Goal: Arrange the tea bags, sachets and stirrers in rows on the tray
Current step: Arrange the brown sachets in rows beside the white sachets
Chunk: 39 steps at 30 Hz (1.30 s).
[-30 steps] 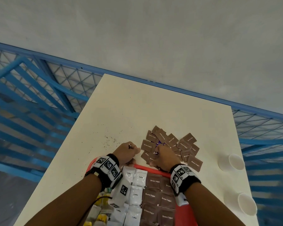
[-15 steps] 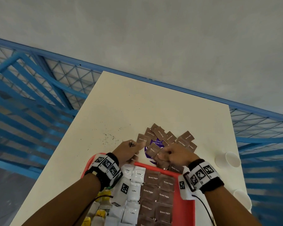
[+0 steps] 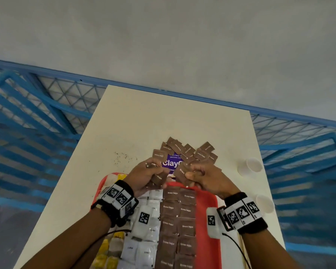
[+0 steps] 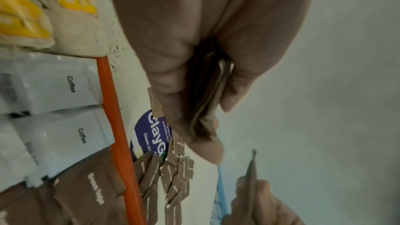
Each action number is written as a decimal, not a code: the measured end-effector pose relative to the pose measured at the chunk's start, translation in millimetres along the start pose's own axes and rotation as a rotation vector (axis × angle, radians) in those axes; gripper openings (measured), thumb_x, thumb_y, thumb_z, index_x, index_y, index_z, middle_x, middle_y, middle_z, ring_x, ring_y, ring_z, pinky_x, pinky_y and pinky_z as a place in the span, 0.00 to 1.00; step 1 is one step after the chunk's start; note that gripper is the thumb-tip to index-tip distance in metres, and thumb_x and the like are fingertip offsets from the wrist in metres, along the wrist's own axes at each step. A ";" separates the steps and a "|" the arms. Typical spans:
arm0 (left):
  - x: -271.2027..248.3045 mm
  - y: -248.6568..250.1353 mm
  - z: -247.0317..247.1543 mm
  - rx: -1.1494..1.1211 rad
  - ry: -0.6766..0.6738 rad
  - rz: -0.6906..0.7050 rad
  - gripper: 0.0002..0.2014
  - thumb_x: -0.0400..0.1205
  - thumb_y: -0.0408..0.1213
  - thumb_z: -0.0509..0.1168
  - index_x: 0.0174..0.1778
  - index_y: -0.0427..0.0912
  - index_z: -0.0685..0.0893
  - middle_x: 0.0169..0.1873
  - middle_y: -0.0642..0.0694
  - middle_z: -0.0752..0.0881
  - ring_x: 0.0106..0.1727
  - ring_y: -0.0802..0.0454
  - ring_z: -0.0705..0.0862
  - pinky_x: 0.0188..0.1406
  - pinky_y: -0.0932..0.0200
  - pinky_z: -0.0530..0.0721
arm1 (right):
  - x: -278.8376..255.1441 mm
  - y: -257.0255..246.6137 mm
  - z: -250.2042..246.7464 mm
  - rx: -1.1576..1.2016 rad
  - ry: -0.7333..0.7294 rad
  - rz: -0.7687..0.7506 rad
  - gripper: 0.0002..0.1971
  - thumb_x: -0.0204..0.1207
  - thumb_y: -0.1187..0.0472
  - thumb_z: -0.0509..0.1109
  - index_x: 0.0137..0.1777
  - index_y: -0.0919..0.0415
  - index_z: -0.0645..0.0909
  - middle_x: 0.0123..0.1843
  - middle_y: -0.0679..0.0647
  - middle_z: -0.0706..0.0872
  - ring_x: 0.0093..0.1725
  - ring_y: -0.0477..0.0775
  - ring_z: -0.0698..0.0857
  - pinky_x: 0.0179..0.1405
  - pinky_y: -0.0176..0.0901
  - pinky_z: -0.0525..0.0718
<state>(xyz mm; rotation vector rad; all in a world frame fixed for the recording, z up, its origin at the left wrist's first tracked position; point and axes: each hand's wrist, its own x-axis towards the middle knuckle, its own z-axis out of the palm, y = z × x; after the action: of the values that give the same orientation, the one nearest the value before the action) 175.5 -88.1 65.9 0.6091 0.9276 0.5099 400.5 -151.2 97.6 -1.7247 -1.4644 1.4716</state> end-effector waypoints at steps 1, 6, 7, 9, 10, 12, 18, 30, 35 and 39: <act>-5.2 -1.4 1.9 0.049 -0.038 -0.016 0.02 0.84 0.27 0.65 0.50 0.37 0.79 0.44 0.32 0.88 0.39 0.37 0.89 0.30 0.50 0.90 | -5.4 1.3 2.1 -0.004 -0.026 -0.009 0.09 0.82 0.58 0.70 0.39 0.51 0.84 0.30 0.47 0.86 0.26 0.41 0.80 0.32 0.34 0.77; -24.7 -19.1 5.7 0.423 -0.181 -0.074 0.12 0.82 0.46 0.71 0.47 0.39 0.83 0.35 0.41 0.84 0.35 0.46 0.84 0.28 0.58 0.82 | -20.6 5.7 19.7 -0.095 -0.072 0.017 0.10 0.79 0.52 0.73 0.36 0.51 0.86 0.29 0.47 0.87 0.25 0.39 0.79 0.32 0.31 0.76; -28.3 -24.4 3.6 0.476 -0.201 -0.074 0.13 0.81 0.48 0.72 0.44 0.40 0.83 0.34 0.42 0.84 0.34 0.46 0.84 0.27 0.58 0.81 | -23.7 8.4 24.8 -0.136 -0.072 0.018 0.11 0.79 0.51 0.74 0.36 0.54 0.86 0.28 0.46 0.86 0.24 0.37 0.78 0.31 0.29 0.74; -36.3 -34.9 -3.1 0.535 -0.219 -0.098 0.16 0.79 0.52 0.73 0.41 0.41 0.84 0.34 0.42 0.84 0.34 0.46 0.84 0.27 0.59 0.81 | -30.1 17.9 36.8 -0.199 -0.088 0.026 0.15 0.78 0.49 0.73 0.36 0.58 0.86 0.26 0.43 0.85 0.24 0.35 0.78 0.32 0.30 0.74; -40.4 -40.4 -6.6 0.554 -0.222 -0.117 0.18 0.78 0.54 0.74 0.42 0.41 0.85 0.35 0.41 0.85 0.35 0.46 0.84 0.27 0.59 0.81 | -33.8 22.1 42.8 -0.194 -0.111 0.036 0.14 0.78 0.48 0.73 0.35 0.56 0.86 0.25 0.40 0.85 0.24 0.35 0.78 0.32 0.30 0.74; -48.1 -50.8 -11.8 0.597 -0.214 -0.142 0.18 0.77 0.55 0.74 0.41 0.41 0.85 0.34 0.41 0.86 0.34 0.47 0.85 0.27 0.59 0.82 | -39.8 29.1 54.1 -0.144 -0.172 0.028 0.13 0.78 0.50 0.74 0.33 0.53 0.84 0.23 0.38 0.83 0.24 0.34 0.78 0.30 0.28 0.73; -61.7 -73.3 -21.7 0.417 -0.178 -0.153 0.12 0.80 0.42 0.74 0.34 0.41 0.82 0.36 0.34 0.82 0.31 0.46 0.83 0.25 0.61 0.77 | -54.5 52.4 78.6 0.178 -0.051 0.087 0.12 0.77 0.49 0.74 0.45 0.57 0.90 0.36 0.54 0.89 0.33 0.47 0.84 0.36 0.37 0.81; -67.0 -97.1 -27.9 0.326 0.055 -0.126 0.12 0.83 0.41 0.70 0.40 0.36 0.85 0.34 0.39 0.85 0.30 0.45 0.82 0.23 0.62 0.73 | -58.4 61.7 100.3 0.389 0.267 0.270 0.10 0.76 0.65 0.76 0.33 0.58 0.86 0.31 0.53 0.88 0.23 0.41 0.81 0.25 0.31 0.78; -77.5 -98.9 -40.0 0.341 0.076 -0.181 0.12 0.83 0.43 0.70 0.40 0.37 0.87 0.34 0.38 0.85 0.31 0.44 0.83 0.23 0.62 0.73 | -31.7 75.7 106.6 0.238 0.322 0.332 0.10 0.75 0.64 0.77 0.32 0.58 0.88 0.29 0.47 0.88 0.27 0.44 0.83 0.31 0.39 0.82; -84.1 -94.3 -40.2 0.306 0.076 -0.196 0.13 0.83 0.44 0.69 0.42 0.36 0.87 0.34 0.39 0.84 0.32 0.45 0.84 0.24 0.62 0.76 | -20.3 82.5 113.1 0.135 0.359 0.364 0.11 0.73 0.61 0.78 0.32 0.66 0.88 0.26 0.47 0.84 0.26 0.44 0.77 0.29 0.36 0.75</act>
<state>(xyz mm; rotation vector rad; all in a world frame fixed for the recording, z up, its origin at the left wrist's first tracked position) 112.2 -199.7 32.2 0.7682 1.1354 0.2170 336.9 -230.4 -0.9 -2.1129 -0.8830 1.2991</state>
